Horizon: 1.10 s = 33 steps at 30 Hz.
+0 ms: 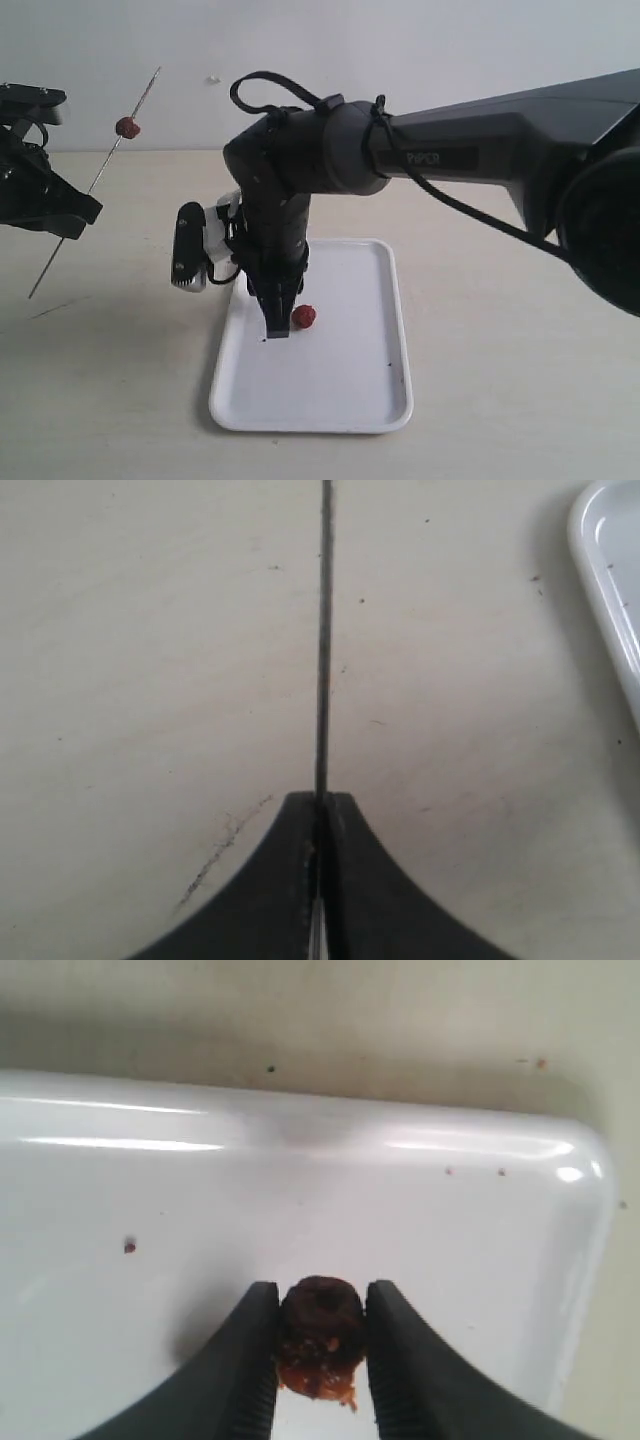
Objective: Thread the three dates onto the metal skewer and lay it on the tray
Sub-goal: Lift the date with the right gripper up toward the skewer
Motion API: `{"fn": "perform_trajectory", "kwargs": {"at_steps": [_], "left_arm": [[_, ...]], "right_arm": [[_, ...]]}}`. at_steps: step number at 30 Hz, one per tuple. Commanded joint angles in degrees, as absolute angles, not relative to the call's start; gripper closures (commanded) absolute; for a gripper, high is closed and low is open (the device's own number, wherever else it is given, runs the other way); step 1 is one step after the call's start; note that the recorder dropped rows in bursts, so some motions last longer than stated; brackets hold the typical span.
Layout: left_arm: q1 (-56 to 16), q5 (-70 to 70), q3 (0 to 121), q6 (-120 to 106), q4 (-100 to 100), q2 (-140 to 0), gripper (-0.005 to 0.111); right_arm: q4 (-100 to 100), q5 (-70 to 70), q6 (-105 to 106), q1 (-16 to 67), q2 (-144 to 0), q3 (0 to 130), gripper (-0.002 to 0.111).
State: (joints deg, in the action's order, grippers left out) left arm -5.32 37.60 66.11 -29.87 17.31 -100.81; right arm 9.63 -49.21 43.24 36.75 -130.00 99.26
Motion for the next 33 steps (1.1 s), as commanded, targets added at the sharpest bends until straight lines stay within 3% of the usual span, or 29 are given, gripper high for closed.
{"fn": "perform_trajectory", "kwargs": {"at_steps": [1, 10, 21, 33], "left_arm": [[-5.3, 37.2, 66.6, -33.7, 22.0, -100.2, 0.107], [-5.6, 40.8, 66.6, -47.3, 34.9, -100.2, 0.107], [-13.3, 41.9, 66.6, -48.8, 35.0, -100.4, 0.107], [-19.9, 42.2, 66.6, -47.4, 35.3, -101.2, 0.107]], "right_arm": [[10.0, -49.9, 37.9, 36.6, -125.2, 99.2, 0.079], [10.5, -53.8, 17.9, 34.6, -117.9, 99.2, 0.095], [6.2, -55.0, 10.4, 25.1, -111.6, 99.2, 0.094], [-25.8, -50.4, 14.2, 7.5, -111.1, 99.2, 0.094]]}}
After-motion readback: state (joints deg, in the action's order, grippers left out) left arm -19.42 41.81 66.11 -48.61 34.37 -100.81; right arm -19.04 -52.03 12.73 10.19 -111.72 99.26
